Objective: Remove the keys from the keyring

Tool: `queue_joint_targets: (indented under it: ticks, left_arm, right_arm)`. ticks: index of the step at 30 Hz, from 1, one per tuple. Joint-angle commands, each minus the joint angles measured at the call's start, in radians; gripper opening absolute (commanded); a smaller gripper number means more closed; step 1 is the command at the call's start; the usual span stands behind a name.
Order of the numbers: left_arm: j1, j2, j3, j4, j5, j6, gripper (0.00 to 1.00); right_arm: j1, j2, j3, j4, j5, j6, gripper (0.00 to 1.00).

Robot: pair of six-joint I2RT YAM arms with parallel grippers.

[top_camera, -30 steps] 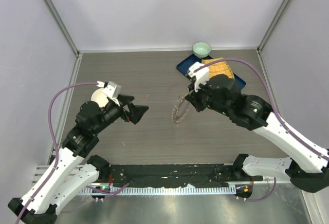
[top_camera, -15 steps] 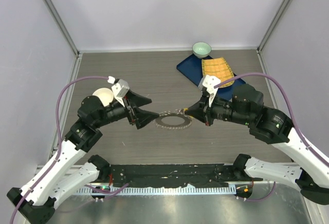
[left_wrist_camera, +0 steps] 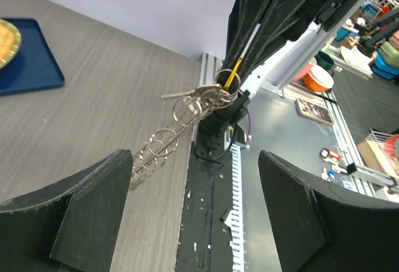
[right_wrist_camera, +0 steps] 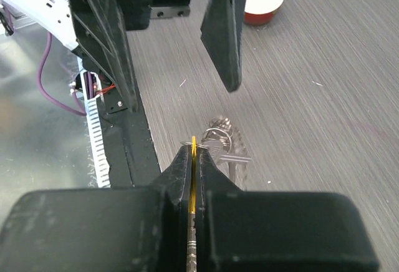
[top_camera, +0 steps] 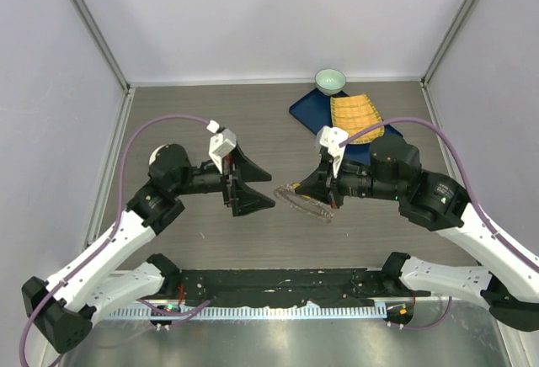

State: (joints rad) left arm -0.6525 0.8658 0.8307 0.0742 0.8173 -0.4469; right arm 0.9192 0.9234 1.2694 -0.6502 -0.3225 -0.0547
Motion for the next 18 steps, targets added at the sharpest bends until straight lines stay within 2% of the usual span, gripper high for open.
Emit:
queue_joint_targets:
  ticks: [1,10,13,14,18]
  left_arm:
    - [-0.025,0.015,0.039,0.05,0.05,0.008,0.87]
    - [-0.033,-0.03,0.024,0.094,0.074,0.033,0.85]
    - [-0.039,-0.054,0.012,0.101,0.098,0.037,0.81]
    - [-0.039,-0.068,0.004,0.101,0.1,0.043,0.76]
    - [-0.041,-0.097,-0.002,0.119,0.108,0.04,0.76]
  right_arm:
    - [0.003,-0.003,0.034,0.11,-0.059,0.006,0.01]
    - [0.003,-0.011,0.001,0.234,-0.09,0.097,0.01]
    - [0.001,-0.018,-0.031,0.282,-0.124,0.13,0.01]
    - [0.003,-0.024,-0.054,0.297,-0.13,0.144,0.01]
    - [0.003,-0.037,-0.084,0.334,-0.138,0.142,0.01]
